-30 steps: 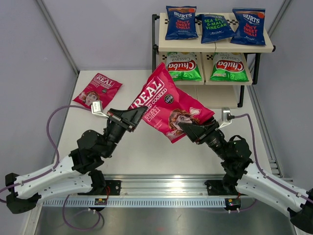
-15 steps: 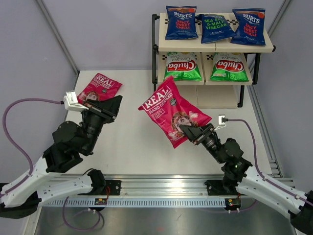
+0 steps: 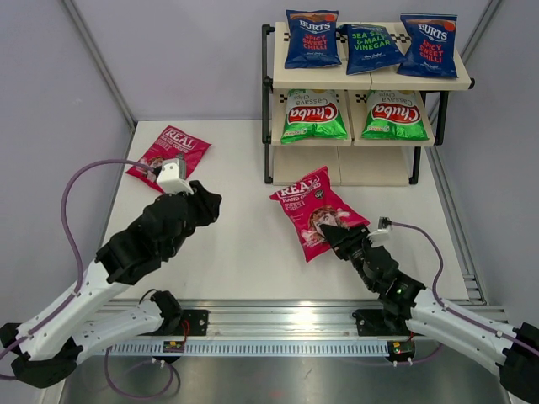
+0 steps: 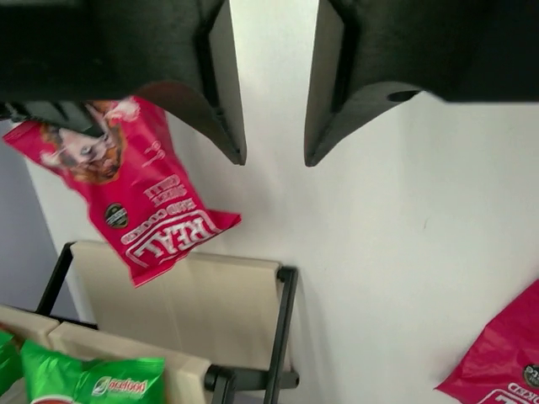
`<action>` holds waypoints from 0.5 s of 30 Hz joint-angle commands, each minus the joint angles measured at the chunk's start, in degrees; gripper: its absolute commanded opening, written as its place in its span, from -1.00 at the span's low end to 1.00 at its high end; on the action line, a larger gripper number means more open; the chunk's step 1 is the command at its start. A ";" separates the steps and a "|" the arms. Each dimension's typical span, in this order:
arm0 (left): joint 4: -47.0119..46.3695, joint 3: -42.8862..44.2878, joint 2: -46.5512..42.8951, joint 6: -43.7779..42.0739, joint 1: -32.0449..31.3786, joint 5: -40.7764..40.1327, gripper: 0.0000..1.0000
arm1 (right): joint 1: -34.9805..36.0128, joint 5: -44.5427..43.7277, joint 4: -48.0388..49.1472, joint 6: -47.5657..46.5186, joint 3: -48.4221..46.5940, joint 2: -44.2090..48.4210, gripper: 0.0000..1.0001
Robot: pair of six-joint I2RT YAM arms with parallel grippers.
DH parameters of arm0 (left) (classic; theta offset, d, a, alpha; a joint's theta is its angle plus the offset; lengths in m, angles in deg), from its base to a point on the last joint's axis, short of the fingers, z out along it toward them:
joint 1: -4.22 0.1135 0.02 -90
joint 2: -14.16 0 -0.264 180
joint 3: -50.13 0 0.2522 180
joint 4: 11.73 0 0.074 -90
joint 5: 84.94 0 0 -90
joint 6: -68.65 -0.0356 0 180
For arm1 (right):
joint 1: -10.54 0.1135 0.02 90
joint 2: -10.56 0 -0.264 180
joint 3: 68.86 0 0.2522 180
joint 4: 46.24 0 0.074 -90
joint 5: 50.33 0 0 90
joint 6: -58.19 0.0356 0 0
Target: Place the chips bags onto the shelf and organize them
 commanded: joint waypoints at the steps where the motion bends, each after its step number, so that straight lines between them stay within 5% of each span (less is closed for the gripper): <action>1: 0.73 -1.30 -2.50 -2.25 1.55 5.57 -0.20 | -1.61 -8.09 5.72 1.08 -2.15 -1.23 -0.85; 5: 1.60 -2.18 -3.99 -3.05 1.64 6.19 0.26 | -14.91 3.40 12.90 3.00 -3.30 -8.14 -0.84; 10: 3.97 -2.36 -6.27 -3.14 1.64 7.16 0.81 | -21.82 10.72 22.69 0.38 -4.61 -15.37 -0.85; 15: 6.08 -2.01 -7.33 -3.66 1.73 7.51 0.98 | -28.40 14.49 22.78 -0.16 -8.30 -19.59 -0.81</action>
